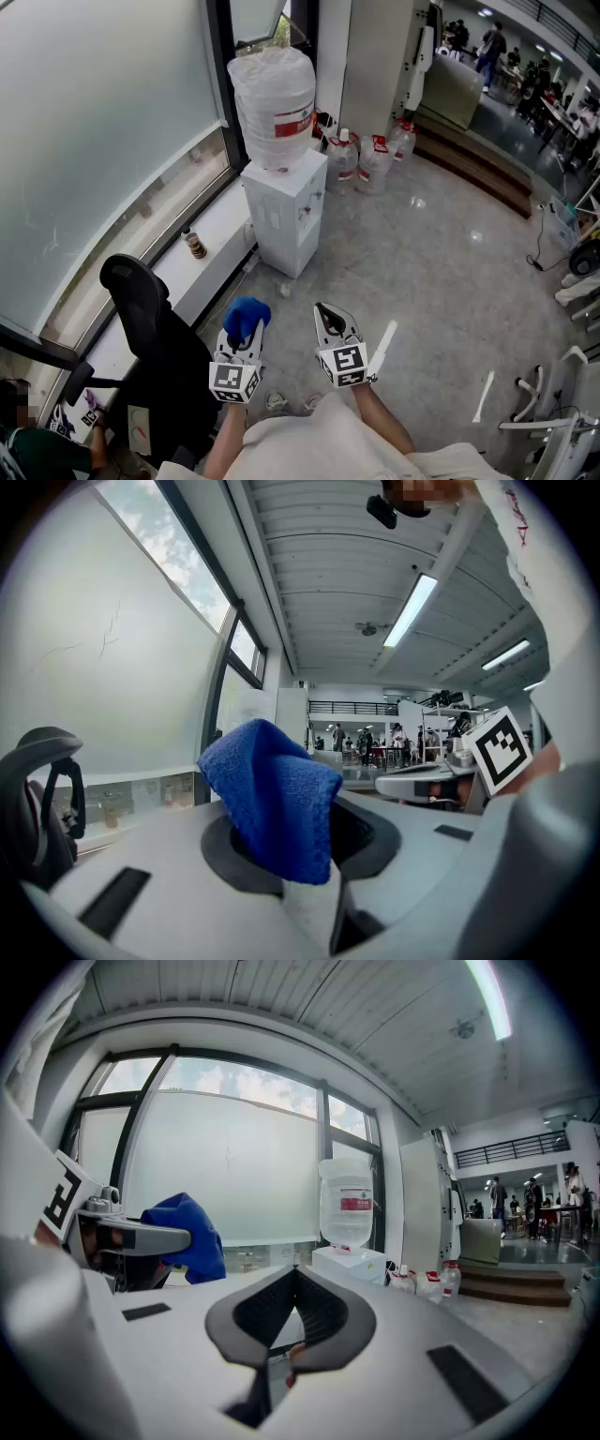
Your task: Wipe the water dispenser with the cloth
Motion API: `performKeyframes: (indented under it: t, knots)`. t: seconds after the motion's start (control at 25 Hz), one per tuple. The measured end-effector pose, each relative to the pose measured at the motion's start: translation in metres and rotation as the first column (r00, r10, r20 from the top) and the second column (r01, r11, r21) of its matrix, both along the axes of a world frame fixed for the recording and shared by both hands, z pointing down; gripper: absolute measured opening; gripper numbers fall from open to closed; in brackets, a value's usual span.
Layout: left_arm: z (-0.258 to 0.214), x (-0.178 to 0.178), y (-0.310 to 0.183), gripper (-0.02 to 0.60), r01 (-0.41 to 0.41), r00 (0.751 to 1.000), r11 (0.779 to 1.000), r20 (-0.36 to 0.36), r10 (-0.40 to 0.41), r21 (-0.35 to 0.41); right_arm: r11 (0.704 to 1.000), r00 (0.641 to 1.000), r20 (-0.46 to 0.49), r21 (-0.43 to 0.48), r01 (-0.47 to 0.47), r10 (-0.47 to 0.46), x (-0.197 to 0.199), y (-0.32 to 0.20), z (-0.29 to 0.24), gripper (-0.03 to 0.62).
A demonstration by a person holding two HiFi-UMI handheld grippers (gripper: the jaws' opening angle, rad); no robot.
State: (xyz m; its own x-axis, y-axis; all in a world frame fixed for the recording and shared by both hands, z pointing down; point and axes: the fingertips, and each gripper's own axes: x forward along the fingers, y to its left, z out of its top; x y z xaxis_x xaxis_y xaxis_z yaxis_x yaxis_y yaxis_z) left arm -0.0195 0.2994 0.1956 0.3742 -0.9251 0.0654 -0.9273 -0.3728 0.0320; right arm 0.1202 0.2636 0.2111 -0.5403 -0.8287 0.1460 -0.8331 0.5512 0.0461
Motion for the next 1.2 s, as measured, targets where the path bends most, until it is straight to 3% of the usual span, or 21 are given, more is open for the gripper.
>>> performKeyframes:
  t: [0.52, 0.76, 1.2]
  knots:
    - [0.001, 0.026, 0.0, 0.11, 0.015, 1.0, 1.0, 0.011, -0.015, 0.002, 0.999, 0.999, 0.044, 0.014, 0.03, -0.03, 0.022, 0.007, 0.001, 0.015]
    - [0.013, 0.038, 0.001, 0.11, 0.025, 1.0, 1.0, 0.013, -0.024, -0.014, 0.999, 0.999, 0.02, 0.004, 0.043, -0.043, 0.036, 0.011, 0.014, 0.015]
    - [0.025, 0.039, -0.04, 0.11, 0.01, 1.0, 0.999, 0.007, -0.01, -0.031, 0.999, 0.999, 0.011, -0.03, 0.045, -0.045, 0.036, -0.022, 0.03, 0.015]
